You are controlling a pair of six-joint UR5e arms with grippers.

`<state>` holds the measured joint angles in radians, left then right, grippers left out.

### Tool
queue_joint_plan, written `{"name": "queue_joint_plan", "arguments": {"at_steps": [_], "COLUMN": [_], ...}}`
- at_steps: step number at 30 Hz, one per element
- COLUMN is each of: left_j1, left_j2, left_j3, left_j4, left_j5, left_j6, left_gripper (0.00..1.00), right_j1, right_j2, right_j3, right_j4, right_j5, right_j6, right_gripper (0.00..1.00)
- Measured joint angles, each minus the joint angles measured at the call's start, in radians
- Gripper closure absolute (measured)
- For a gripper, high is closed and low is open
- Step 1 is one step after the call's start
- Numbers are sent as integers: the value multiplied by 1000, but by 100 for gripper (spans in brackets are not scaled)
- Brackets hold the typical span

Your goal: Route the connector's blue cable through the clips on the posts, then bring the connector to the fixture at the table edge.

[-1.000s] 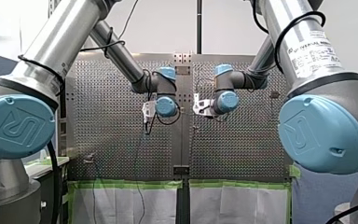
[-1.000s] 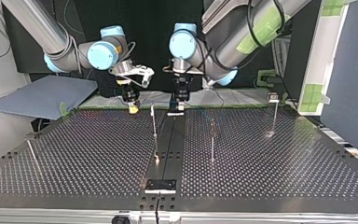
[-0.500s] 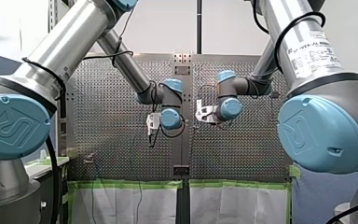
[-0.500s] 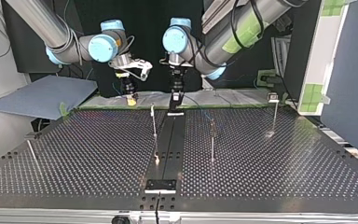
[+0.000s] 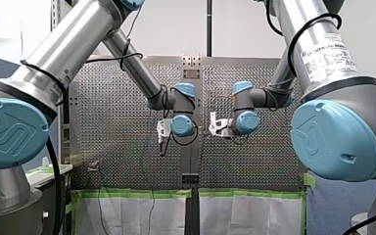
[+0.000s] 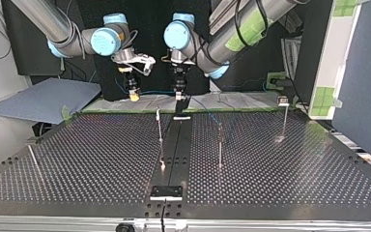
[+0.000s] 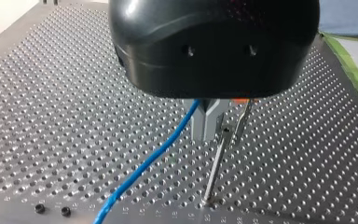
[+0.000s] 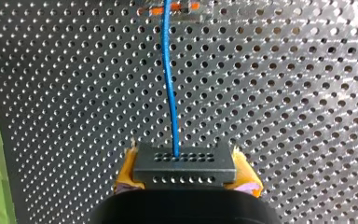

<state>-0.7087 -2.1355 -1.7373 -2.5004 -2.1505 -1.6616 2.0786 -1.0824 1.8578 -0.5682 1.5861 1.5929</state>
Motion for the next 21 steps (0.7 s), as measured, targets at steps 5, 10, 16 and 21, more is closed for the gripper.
{"name": "queue_joint_plan", "arguments": {"at_steps": [5,10,16,21], "left_j1": [-5,-6,-4,3], "left_j2": [0,-2,-17,-42], "left_j3": [0,1,1,7], "left_j4": [6,8,23,48], "left_j5": [-11,-13,-11,-3], "left_j6": [1,2,1,0], "left_gripper": [98,98,98,98], "right_j1": [-13,-31,-50,-64], "right_j2": [0,0,1,3], "right_j3": [17,30,34,41], "right_j4": [-19,-49,-69,-97], "right_j5": [-1,-4,-5,-13], "right_j6": [-16,-30,-34,-30], "right_gripper": [95,95,95,95]}}
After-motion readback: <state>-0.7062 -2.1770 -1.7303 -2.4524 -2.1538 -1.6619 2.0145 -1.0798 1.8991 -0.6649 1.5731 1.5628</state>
